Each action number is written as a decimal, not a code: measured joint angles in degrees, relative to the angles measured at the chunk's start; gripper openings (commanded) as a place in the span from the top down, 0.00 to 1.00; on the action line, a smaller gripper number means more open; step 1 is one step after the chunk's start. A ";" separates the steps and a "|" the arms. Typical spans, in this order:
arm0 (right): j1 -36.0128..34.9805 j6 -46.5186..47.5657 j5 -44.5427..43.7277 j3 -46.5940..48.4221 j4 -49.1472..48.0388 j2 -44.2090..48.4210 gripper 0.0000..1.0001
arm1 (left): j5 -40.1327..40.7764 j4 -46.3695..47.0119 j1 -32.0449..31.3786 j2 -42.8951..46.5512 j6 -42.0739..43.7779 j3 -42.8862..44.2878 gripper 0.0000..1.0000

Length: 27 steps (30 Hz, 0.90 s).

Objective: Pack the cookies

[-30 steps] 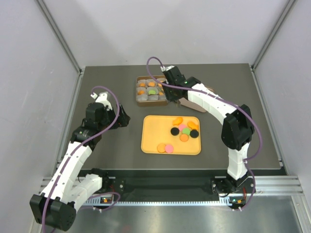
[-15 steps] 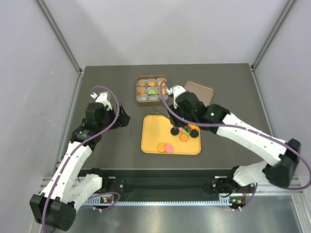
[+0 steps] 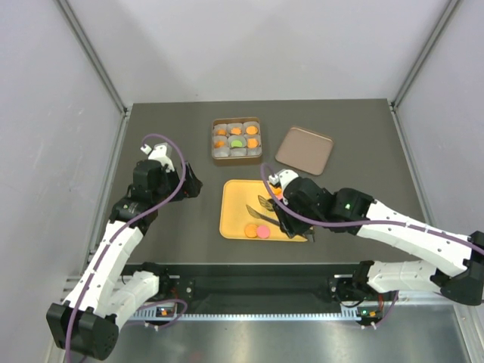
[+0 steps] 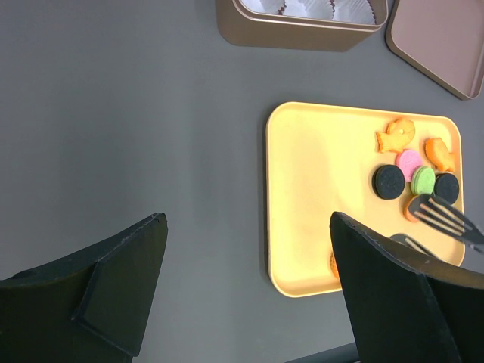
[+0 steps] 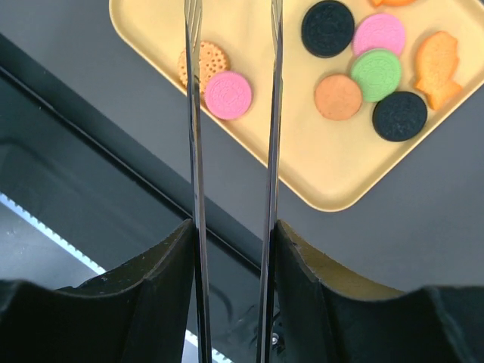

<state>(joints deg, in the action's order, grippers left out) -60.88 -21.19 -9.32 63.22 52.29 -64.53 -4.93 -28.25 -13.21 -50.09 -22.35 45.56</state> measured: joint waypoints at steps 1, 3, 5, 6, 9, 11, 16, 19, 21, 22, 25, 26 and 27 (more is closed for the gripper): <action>-0.39 -0.07 0.13 -0.20 0.04 0.00 0.56 | 0.00 0.00 0.00 0.00 0.00 0.00 0.07; -1.11 -0.11 0.46 -0.76 0.22 -0.02 0.56 | 0.02 0.00 0.00 0.00 0.00 0.00 0.07; -1.70 -0.11 0.72 -1.51 0.55 -0.02 0.56 | 0.02 -0.02 0.00 0.00 0.00 0.00 0.07; -1.86 -0.11 0.90 -1.90 0.72 -0.02 0.56 | 0.02 0.00 0.00 0.00 0.00 0.00 0.07; -2.10 -0.13 1.14 -2.91 1.29 -0.02 0.55 | 0.02 -0.02 0.00 0.00 0.00 0.00 0.07; -2.12 -0.13 1.31 -3.28 1.66 -0.02 0.53 | 0.02 -0.02 0.00 0.00 0.00 0.00 0.07; -2.19 -0.35 1.79 -4.37 2.19 0.00 0.53 | 0.02 -0.02 0.00 0.00 0.00 0.00 0.07; -2.25 -0.35 2.03 -5.07 2.34 0.00 0.53 | 0.02 -0.02 0.00 0.00 0.00 0.00 0.07; -2.27 -0.35 2.14 -5.49 2.43 0.00 0.52 | 0.04 0.00 0.00 0.00 0.00 0.00 0.07; -2.27 -0.35 2.21 -5.55 2.62 0.00 0.53 | 0.04 0.00 0.00 0.00 0.00 0.00 0.07; -2.27 -0.33 2.60 -6.12 2.60 0.04 0.52 | 0.04 -0.02 0.00 0.00 0.00 0.00 0.07; -2.27 -0.33 2.78 -6.25 2.64 0.07 0.52 | 0.04 0.00 0.00 0.00 0.00 0.00 0.07; -2.27 -0.33 3.04 -6.38 2.67 0.07 0.52 | 0.04 -0.02 0.00 0.00 0.00 0.00 0.07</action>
<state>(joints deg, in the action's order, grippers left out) -63.16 -21.52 -6.28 56.84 54.96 -64.47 -4.89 -28.27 -13.21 -50.09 -22.35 45.56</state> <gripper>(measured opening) 0.479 0.932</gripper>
